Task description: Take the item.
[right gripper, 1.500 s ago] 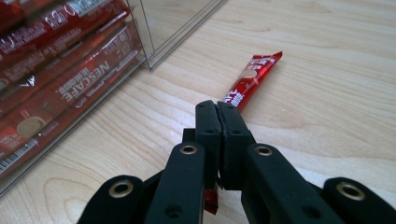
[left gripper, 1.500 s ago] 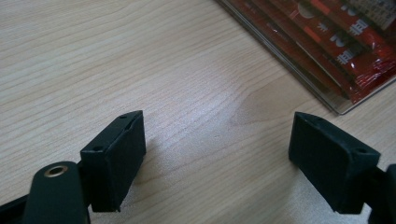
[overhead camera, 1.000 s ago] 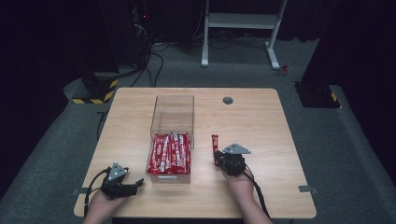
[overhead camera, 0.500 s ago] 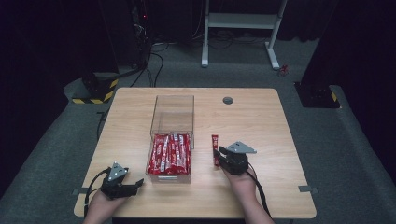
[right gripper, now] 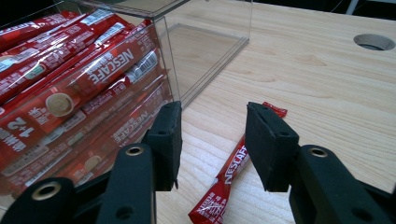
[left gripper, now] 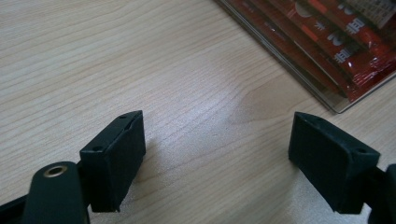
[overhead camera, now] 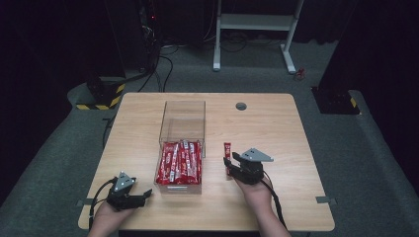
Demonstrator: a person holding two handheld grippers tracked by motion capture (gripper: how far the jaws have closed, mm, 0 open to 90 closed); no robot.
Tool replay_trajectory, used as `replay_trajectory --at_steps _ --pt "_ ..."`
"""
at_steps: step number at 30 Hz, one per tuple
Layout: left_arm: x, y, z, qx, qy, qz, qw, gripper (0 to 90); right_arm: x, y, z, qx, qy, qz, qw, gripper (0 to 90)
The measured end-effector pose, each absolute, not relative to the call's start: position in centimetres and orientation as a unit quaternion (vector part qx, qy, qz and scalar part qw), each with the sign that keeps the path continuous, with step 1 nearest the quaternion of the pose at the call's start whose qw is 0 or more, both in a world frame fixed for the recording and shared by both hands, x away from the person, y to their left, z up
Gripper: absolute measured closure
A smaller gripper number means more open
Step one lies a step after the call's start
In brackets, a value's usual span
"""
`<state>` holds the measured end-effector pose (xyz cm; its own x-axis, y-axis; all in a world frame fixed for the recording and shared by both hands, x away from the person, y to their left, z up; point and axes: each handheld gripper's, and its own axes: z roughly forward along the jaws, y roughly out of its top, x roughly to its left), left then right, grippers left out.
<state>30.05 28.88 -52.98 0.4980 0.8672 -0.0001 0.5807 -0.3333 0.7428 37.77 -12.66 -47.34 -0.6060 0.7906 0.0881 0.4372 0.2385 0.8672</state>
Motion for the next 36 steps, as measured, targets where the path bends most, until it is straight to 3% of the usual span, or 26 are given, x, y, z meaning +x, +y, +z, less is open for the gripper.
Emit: replay_trajectory --at_steps 18,36 --pt "30.0 28.9 -53.0 0.791 0.458 0.202 0.351 19.1 37.6 -12.7 -47.4 0.404 0.775 0.447 0.191 50.6" --pt "30.0 28.9 -53.0 0.791 0.457 0.203 0.352 19.1 37.3 -17.2 -48.1 0.438 0.762 0.433 0.203 45.3"
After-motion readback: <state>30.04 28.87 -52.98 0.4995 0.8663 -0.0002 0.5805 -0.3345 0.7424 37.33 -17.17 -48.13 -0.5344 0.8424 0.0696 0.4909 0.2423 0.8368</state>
